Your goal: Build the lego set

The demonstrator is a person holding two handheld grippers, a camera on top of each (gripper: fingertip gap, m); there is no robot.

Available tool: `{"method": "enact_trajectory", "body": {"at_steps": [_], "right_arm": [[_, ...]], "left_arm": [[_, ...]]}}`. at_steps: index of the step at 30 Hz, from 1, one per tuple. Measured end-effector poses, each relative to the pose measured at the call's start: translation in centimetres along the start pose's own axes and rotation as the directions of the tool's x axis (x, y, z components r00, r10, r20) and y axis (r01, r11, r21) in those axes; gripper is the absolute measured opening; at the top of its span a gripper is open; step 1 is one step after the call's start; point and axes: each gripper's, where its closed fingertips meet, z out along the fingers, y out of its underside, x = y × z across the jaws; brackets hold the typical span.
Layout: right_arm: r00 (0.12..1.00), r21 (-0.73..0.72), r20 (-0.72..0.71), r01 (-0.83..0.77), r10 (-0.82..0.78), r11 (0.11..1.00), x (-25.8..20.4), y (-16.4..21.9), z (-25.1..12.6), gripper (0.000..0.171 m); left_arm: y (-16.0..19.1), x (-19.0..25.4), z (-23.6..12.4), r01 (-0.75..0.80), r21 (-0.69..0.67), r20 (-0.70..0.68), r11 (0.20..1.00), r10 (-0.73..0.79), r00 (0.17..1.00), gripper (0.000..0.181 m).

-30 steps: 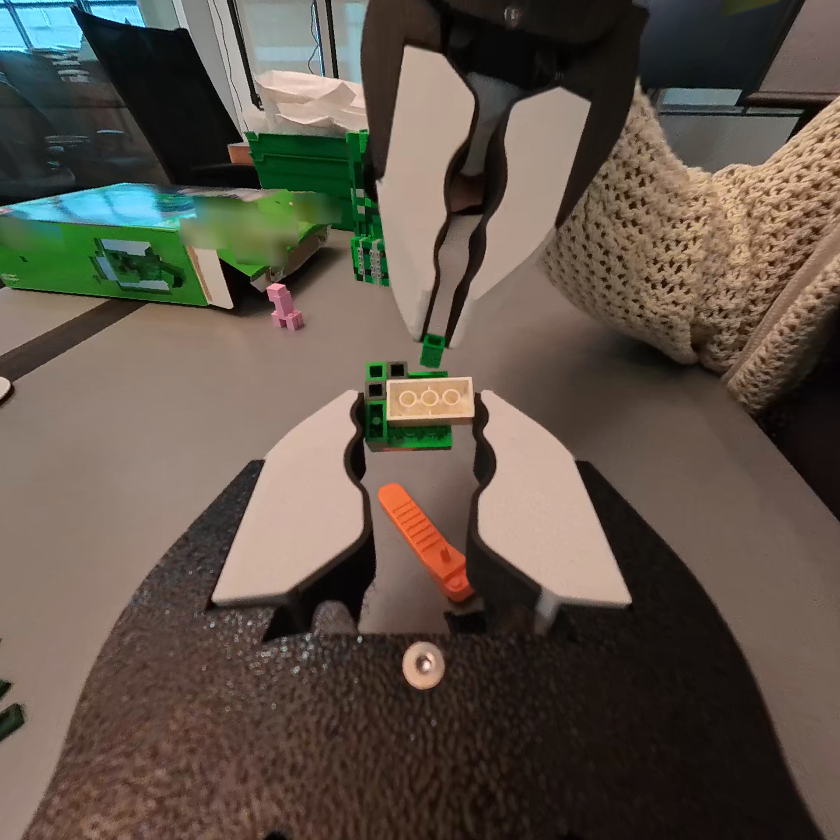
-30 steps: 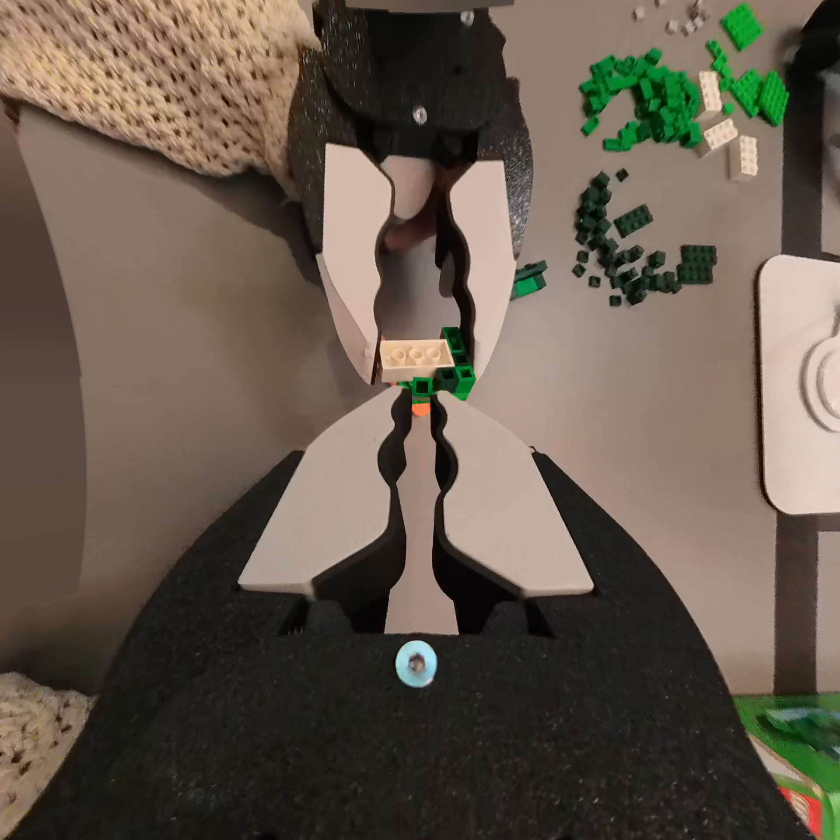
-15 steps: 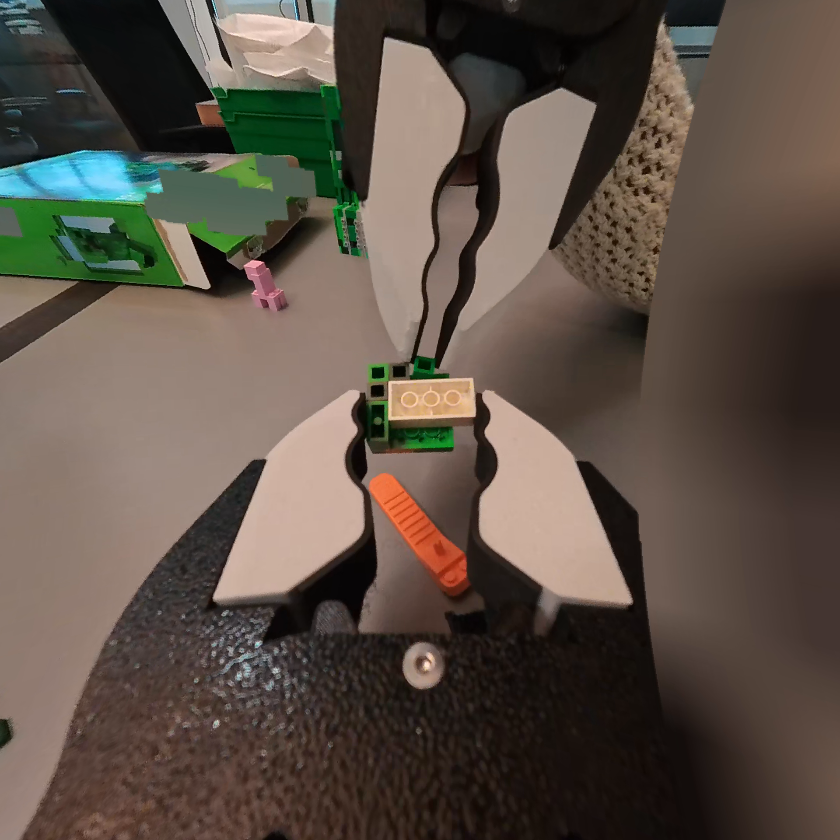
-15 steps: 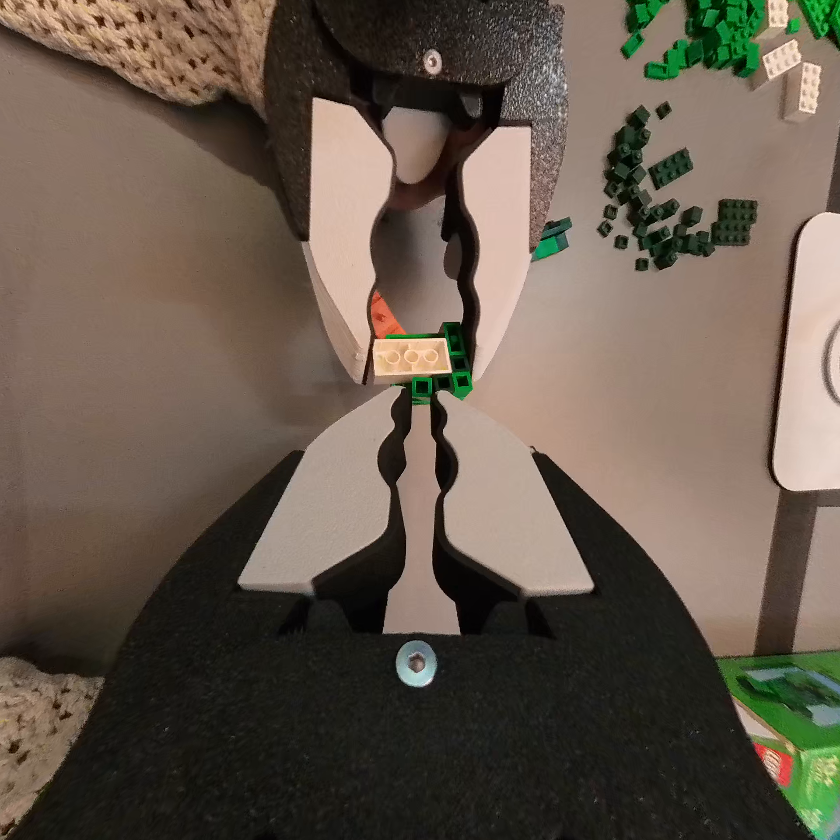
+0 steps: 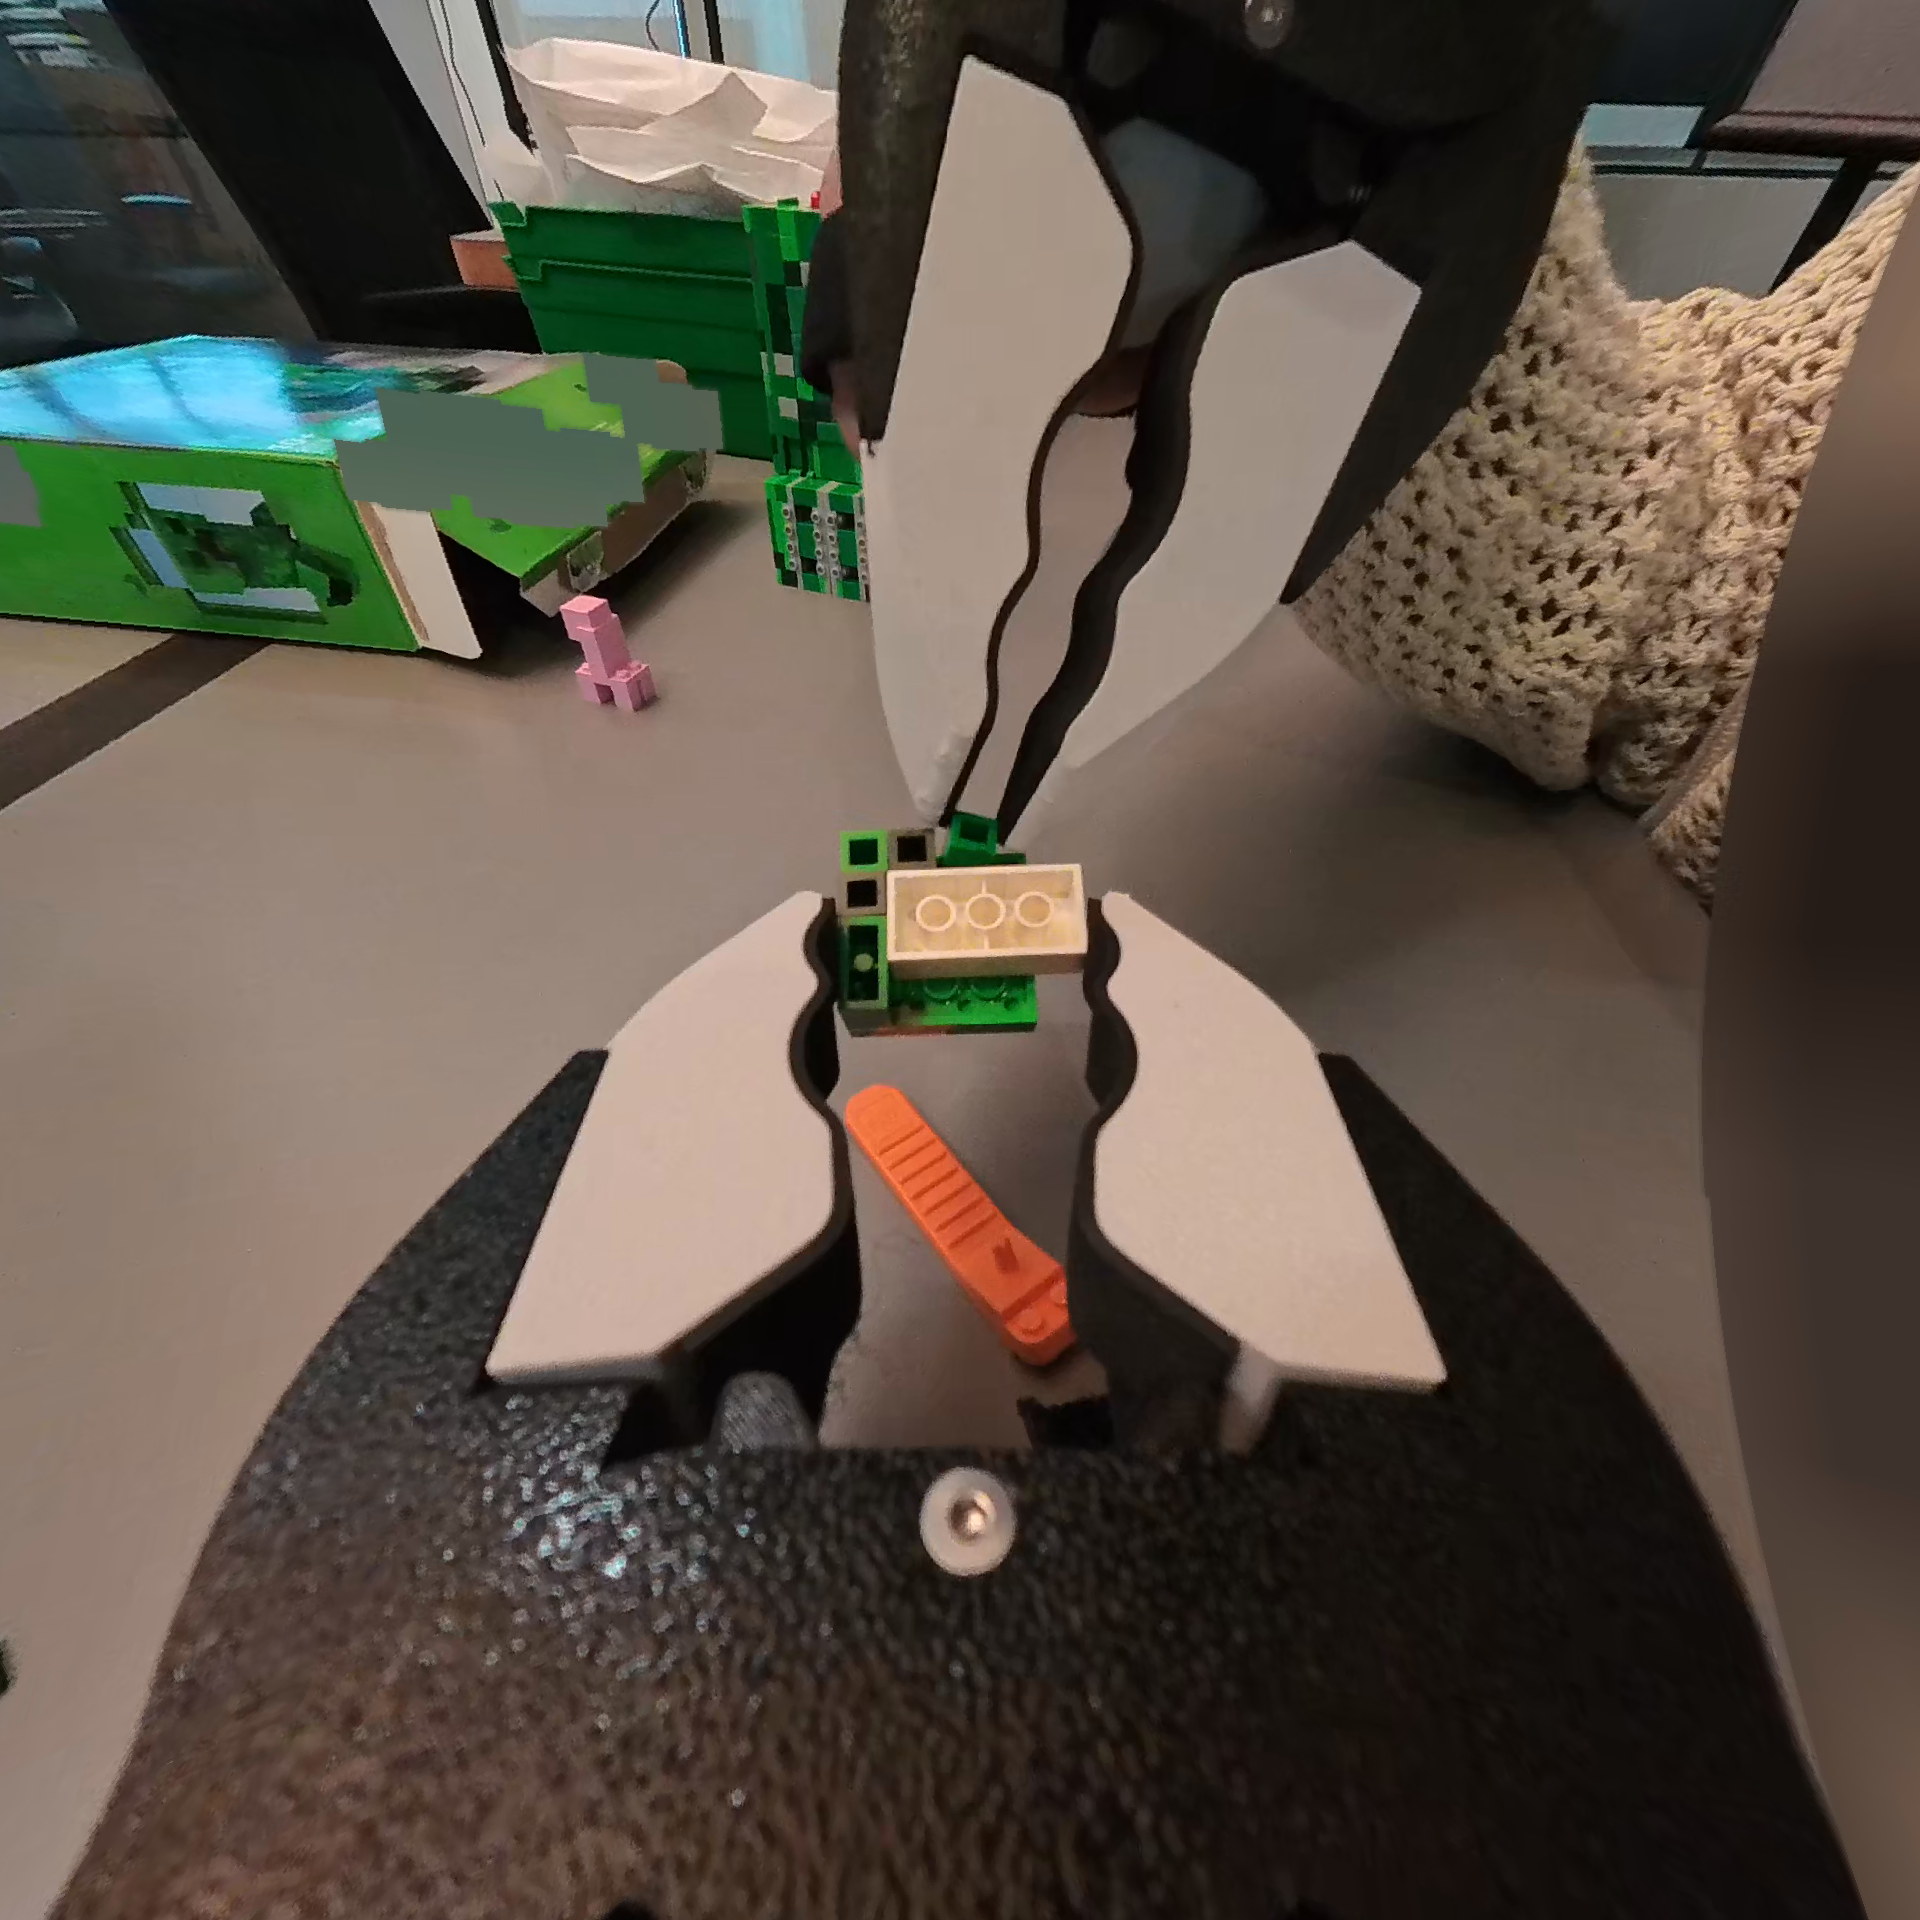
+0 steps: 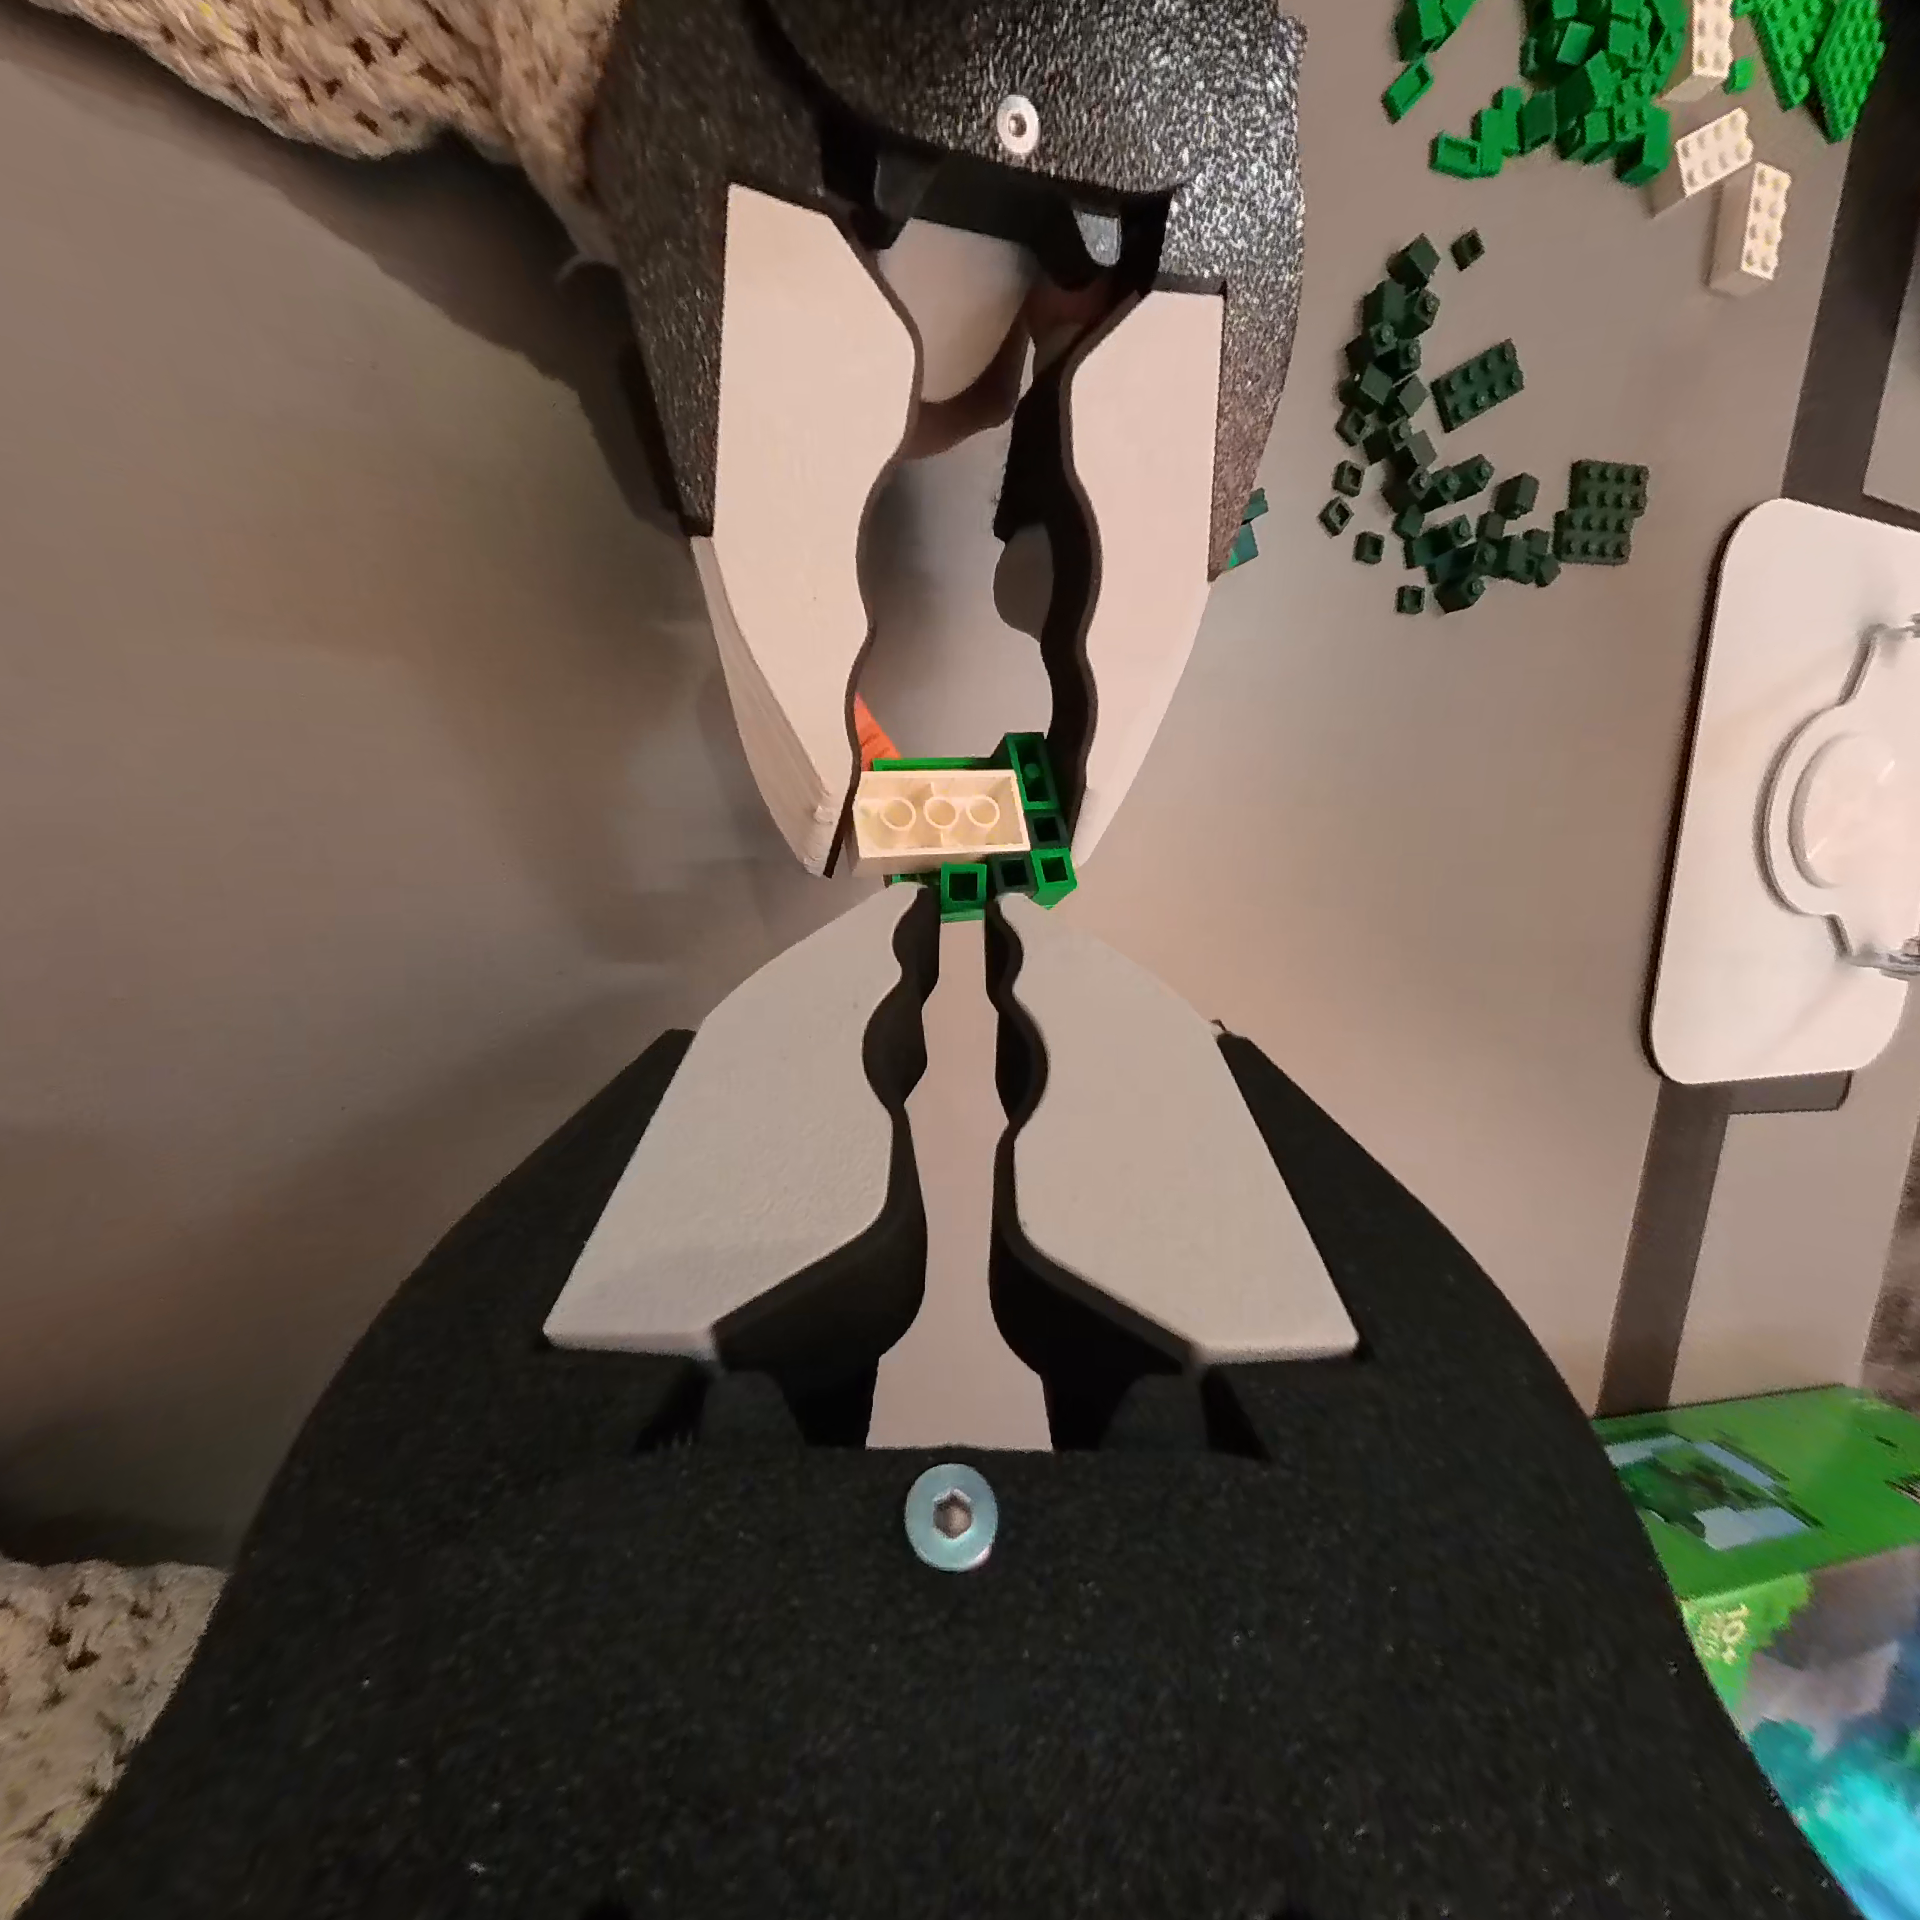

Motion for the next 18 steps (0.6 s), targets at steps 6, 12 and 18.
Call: {"method": "enact_trajectory", "body": {"at_steps": [6, 12, 18], "right_arm": [[1.0, -0.017, -0.004, -0.01, 0.01, 1.0, 0.05, 0.28, 0.1, 0.01], [1.0, -0.007, -0.006, 0.0, 0.0, 1.0, -0.04, 0.02, -0.12, 0.01], [0.999, -0.002, -0.044, -0.009, 0.009, 1.0, 0.61, 0.38, -0.53, 0.007]], "left_arm": [[-0.04, -0.02, -0.03, 0.006, 0.003, -0.004, 1.0, -0.006, 1.0, 0.045], [-0.05, -0.02, -0.03, 0.008, 0.003, -0.005, 1.0, -0.008, 1.0, 0.045], [-0.28, -0.21, -0.23, 0.016, 0.023, 0.005, 1.0, -0.016, 1.0, 0.045]]}}
